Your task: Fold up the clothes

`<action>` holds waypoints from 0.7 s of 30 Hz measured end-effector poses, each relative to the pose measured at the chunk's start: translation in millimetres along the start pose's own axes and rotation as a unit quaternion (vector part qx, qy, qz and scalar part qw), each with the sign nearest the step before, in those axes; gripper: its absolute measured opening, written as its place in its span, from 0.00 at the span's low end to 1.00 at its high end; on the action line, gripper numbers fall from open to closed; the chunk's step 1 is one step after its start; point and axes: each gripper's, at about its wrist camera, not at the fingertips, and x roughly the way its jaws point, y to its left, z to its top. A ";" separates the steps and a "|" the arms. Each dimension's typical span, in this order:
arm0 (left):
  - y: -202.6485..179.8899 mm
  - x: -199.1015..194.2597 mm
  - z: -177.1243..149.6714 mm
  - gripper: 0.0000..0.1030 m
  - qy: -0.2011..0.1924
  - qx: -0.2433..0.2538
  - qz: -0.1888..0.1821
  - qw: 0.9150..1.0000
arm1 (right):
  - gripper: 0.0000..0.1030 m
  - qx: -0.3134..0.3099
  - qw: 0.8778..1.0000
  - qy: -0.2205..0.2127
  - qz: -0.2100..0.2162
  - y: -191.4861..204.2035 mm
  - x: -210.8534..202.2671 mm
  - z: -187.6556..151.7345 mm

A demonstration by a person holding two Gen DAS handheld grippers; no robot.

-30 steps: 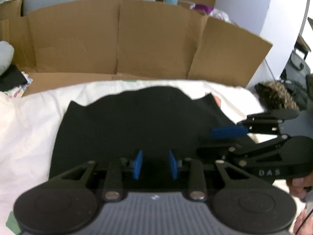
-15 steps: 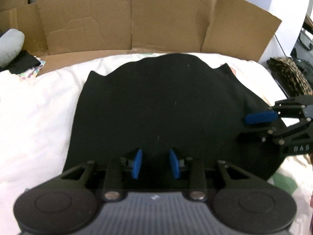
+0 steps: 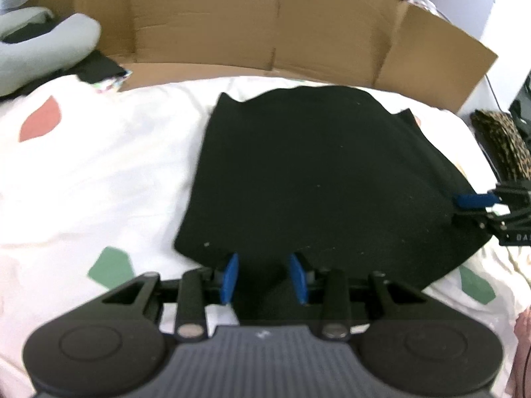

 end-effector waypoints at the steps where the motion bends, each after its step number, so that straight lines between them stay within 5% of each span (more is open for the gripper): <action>1: 1.8 -2.7 -1.1 0.37 -0.001 -0.003 0.000 1.000 | 0.48 0.002 1.000 0.001 -0.002 -1.8 -2.4 -1.7; 7: 6.4 -11.5 -9.1 0.37 -0.002 -0.007 -0.007 1.000 | 0.48 0.035 0.999 0.012 -0.013 -12.6 -14.6 -14.2; 14: 9.2 7.0 -17.8 0.34 0.039 -0.024 -0.013 0.999 | 0.48 0.046 0.998 0.022 -0.038 -18.5 -23.0 -27.9; 21: 22.6 7.7 -29.7 0.27 0.064 -0.015 0.028 0.997 | 0.48 0.075 0.995 0.024 -0.062 -30.2 -33.4 -34.4</action>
